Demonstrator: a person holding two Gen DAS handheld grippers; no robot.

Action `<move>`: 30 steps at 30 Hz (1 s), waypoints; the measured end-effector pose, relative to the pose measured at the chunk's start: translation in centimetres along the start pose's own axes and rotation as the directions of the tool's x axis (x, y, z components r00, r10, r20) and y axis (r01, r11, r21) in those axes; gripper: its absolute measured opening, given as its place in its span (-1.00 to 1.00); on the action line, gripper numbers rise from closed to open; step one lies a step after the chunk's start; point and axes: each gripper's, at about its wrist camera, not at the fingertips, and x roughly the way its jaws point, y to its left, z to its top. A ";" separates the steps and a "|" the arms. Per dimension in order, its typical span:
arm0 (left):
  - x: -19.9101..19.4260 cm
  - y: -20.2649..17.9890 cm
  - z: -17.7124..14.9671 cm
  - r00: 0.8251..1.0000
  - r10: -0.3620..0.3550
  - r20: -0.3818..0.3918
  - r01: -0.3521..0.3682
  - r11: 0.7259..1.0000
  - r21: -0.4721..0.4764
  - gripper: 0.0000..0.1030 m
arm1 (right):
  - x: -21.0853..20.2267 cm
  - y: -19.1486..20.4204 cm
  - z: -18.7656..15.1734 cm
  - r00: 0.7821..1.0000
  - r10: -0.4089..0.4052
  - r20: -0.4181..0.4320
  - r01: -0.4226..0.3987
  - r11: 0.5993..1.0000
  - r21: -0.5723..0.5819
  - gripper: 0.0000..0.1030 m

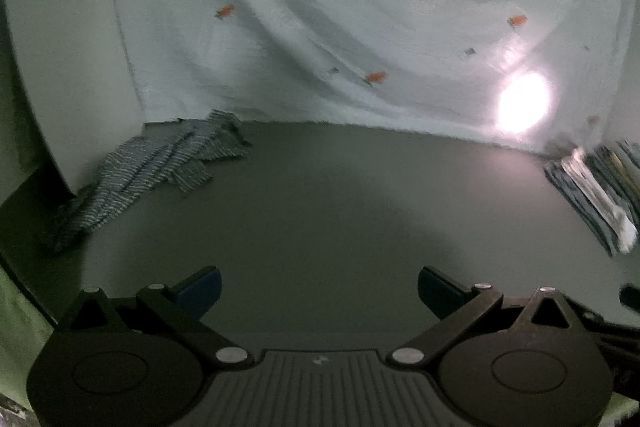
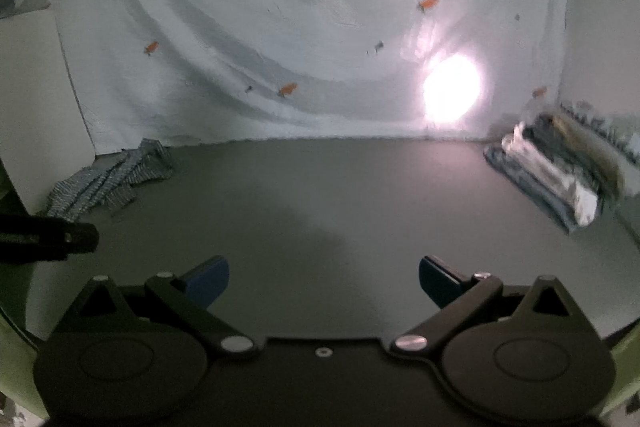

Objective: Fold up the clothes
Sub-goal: 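Move both grippers to the crumpled checked shirt and grasp its fabric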

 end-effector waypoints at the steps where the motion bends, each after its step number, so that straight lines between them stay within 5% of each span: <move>1: 0.4 0.0 0.2 1.000 0.007 0.007 -0.007 1.000 -0.015 1.00 | 0.5 -0.4 0.1 1.000 -0.008 -0.005 0.008 1.000 0.007 0.99; 11: 6.6 -0.7 3.8 0.995 0.066 -0.079 -0.070 0.996 -0.058 1.00 | 9.4 -1.8 3.6 0.998 0.019 -0.066 -0.015 0.998 0.064 0.99; 15: 9.2 1.4 5.7 0.988 0.079 -0.131 -0.100 0.982 -0.163 1.00 | 13.7 -1.7 5.3 0.994 0.059 -0.096 -0.050 0.995 0.088 0.99; 26: 15.3 10.4 7.4 0.969 0.109 -0.223 -0.195 0.890 -0.413 1.00 | 24.1 3.1 8.2 0.954 0.245 -0.174 -0.228 0.967 0.113 1.00; 30: 19.3 15.8 8.6 0.968 0.048 -0.245 -0.178 0.822 -0.541 0.97 | 28.7 6.0 8.6 0.915 0.348 -0.203 -0.306 0.929 0.209 1.00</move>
